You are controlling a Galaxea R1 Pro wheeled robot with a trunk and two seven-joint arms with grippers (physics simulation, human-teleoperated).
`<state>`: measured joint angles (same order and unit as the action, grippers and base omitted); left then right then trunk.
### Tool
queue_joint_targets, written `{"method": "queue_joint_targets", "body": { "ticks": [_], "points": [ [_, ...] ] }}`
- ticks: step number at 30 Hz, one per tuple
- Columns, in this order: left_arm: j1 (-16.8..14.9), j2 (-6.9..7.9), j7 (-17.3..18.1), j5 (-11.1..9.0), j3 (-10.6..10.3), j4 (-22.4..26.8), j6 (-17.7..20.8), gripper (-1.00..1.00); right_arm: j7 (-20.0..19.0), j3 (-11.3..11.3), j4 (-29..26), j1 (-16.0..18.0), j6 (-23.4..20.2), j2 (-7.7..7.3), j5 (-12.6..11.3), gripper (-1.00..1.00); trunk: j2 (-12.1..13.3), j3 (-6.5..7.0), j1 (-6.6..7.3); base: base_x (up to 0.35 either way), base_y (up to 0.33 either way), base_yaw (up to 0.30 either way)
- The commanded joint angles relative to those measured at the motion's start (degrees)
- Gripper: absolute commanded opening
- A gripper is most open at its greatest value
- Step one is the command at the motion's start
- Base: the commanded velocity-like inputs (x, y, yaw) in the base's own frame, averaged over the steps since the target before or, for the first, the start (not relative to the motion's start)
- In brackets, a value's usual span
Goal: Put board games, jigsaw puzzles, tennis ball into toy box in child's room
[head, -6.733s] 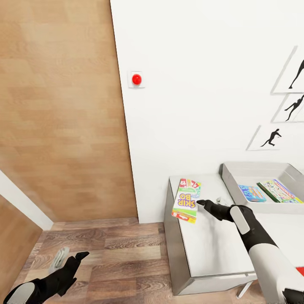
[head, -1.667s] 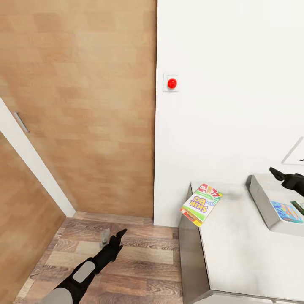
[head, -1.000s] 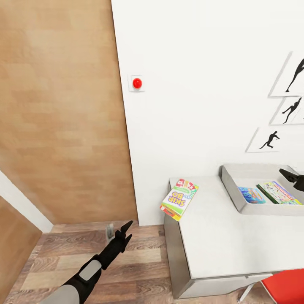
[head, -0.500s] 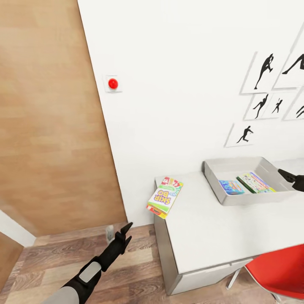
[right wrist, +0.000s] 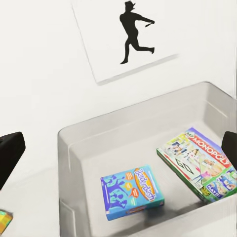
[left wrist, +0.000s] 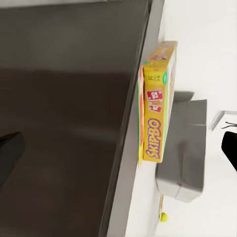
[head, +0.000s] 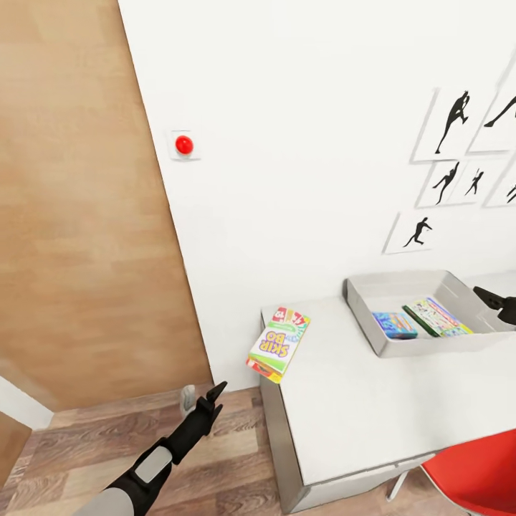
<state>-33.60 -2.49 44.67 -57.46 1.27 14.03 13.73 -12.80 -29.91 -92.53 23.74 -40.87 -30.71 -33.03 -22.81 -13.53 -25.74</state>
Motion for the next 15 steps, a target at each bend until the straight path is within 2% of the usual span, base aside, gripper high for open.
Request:
{"method": "queue_joint_targets", "body": {
  "ticks": [1,8,15],
  "points": [
    [-0.03,0.00,0.04,-0.30,0.13,-0.04,0.45,1.00,-0.28,-0.10,-0.02,0.08,-0.34,-0.03,0.07,1.00,-0.11,-0.11,-0.04,0.072,0.000,-0.118],
    [0.02,-0.01,-1.01,-0.31,0.19,-0.37,-0.08,1.00,-0.29,-0.09,-0.02,0.08,-0.35,-0.10,0.07,1.00,-0.11,-0.11,-0.04,0.028,0.000,-0.216],
    [0.02,-0.05,-1.14,-0.27,0.21,-0.40,-0.46,1.00,-0.29,-0.14,-0.02,0.08,-0.35,-0.02,0.07,1.00,-0.11,-0.11,-0.04,0.002,0.000,-0.068]
  ]
}}
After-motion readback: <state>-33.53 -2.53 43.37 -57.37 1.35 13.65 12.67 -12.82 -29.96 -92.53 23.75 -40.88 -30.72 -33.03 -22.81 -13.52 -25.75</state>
